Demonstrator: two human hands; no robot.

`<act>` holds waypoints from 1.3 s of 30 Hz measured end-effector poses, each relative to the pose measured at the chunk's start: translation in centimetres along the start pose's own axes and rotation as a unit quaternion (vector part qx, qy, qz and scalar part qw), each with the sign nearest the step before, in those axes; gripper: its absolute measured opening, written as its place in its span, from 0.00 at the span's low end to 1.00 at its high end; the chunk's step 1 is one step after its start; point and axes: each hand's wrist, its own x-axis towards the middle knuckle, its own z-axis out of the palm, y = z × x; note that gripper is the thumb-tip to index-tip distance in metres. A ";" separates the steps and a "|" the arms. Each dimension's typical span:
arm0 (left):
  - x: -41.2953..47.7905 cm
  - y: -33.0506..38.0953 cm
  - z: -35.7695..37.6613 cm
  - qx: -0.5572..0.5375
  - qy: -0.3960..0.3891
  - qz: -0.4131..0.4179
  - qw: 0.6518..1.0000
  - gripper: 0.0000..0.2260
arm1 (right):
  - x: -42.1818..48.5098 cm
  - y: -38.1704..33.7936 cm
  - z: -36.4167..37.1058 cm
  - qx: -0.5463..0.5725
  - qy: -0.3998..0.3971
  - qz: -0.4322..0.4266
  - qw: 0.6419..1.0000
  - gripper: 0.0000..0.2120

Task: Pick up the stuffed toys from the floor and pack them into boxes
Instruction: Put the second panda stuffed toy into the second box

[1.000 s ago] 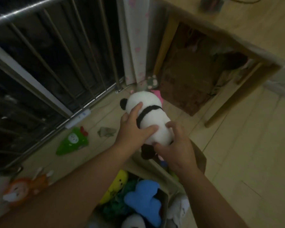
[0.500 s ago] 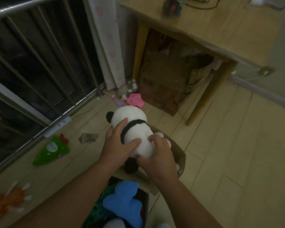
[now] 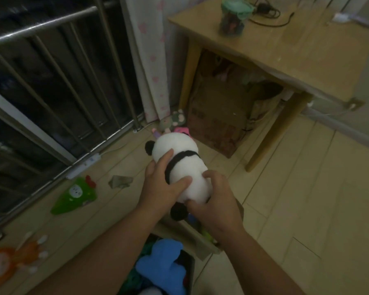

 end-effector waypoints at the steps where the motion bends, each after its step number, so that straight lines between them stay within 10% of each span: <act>1: 0.3 -0.2 -0.3 -0.005 -0.005 0.005 1.000 0.35 | 0.1 -0.1 0.4 -0.001 0.007 -0.005 1.000 0.36; 24: 14.7 -8.5 9.2 0.074 -0.123 -0.027 0.989 0.33 | 11.5 10.5 7.7 -0.015 -0.041 0.100 0.994 0.34; 39: 25.2 -25.5 13.1 0.175 -0.323 -0.007 0.930 0.31 | 15.5 17.1 25.2 0.071 -0.061 0.271 0.958 0.46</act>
